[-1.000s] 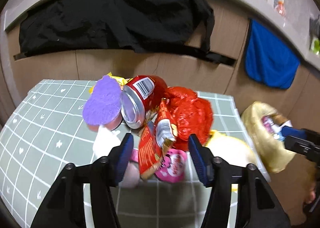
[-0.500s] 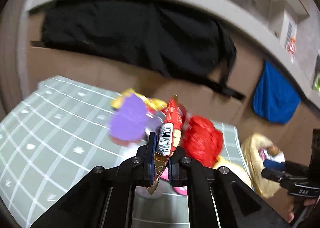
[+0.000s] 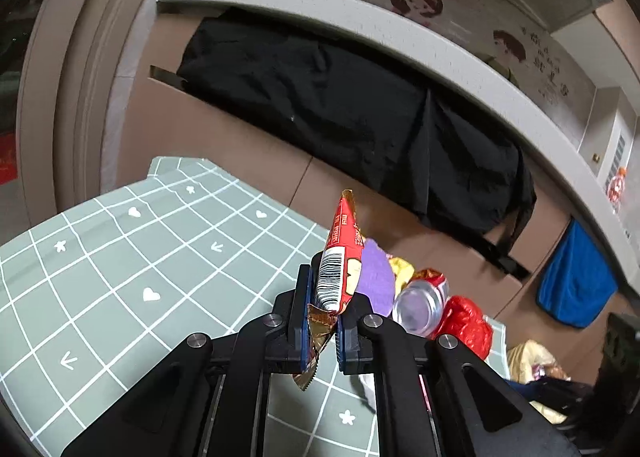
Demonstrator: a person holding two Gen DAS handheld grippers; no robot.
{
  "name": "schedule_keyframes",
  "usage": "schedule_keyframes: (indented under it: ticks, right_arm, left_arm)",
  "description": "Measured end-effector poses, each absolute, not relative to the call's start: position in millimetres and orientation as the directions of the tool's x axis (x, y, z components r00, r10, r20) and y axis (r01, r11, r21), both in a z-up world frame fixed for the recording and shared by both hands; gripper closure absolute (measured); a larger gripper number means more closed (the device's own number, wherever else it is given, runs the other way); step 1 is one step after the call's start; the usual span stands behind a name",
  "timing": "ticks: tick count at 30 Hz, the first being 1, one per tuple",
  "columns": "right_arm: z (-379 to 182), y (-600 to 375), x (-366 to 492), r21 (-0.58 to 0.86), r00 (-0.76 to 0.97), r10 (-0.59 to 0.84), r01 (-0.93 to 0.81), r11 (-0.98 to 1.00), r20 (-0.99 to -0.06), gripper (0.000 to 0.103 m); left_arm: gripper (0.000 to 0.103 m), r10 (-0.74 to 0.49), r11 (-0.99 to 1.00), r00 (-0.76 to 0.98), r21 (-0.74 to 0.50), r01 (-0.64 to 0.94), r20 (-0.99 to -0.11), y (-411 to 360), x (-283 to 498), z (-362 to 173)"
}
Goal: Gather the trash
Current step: 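Grasp the red snack wrapper with the left tool, then grasp the white tissue with the right tool and lift it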
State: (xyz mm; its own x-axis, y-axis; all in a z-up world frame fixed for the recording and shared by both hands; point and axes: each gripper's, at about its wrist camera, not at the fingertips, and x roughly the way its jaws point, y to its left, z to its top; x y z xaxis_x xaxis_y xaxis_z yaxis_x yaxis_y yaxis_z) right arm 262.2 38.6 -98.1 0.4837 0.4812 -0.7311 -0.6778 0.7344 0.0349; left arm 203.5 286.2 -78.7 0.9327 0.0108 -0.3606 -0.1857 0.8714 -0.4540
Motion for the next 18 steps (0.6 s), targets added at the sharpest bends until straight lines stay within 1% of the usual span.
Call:
schedule_keyframes:
  ticks: [3, 10, 14, 18]
  right_arm:
    - [-103.7, 59.3, 260.8, 0.015, 0.471, 0.482, -0.704, 0.710, -0.739, 0.056]
    - [-119.6, 92.9, 268.5, 0.024, 0.422, 0.483, -0.734, 0.679, -0.767, 0.057]
    - [-131.8, 111.0, 275.0, -0.004, 0.419, 0.454, -0.738, 0.674, -0.786, 0.058]
    - [-142.8, 118.8, 280.2, -0.025, 0.416, 0.423, -0.736, 0.677, -0.805, 0.066]
  left_arm:
    - [0.093, 0.026, 0.874, 0.938, -0.448, -0.188, -0.344, 286.7, 200.1, -77.0]
    - [0.093, 0.005, 0.864, 0.936, -0.469, -0.182, -0.353, 288.6, 201.1, -80.1]
    - [0.093, 0.007, 0.862, 0.940, -0.475, -0.178, -0.340, 291.4, 198.3, -79.0]
    - [0.093, 0.008, 0.855, 0.940, -0.485, -0.183, -0.341, 293.1, 197.3, -79.8]
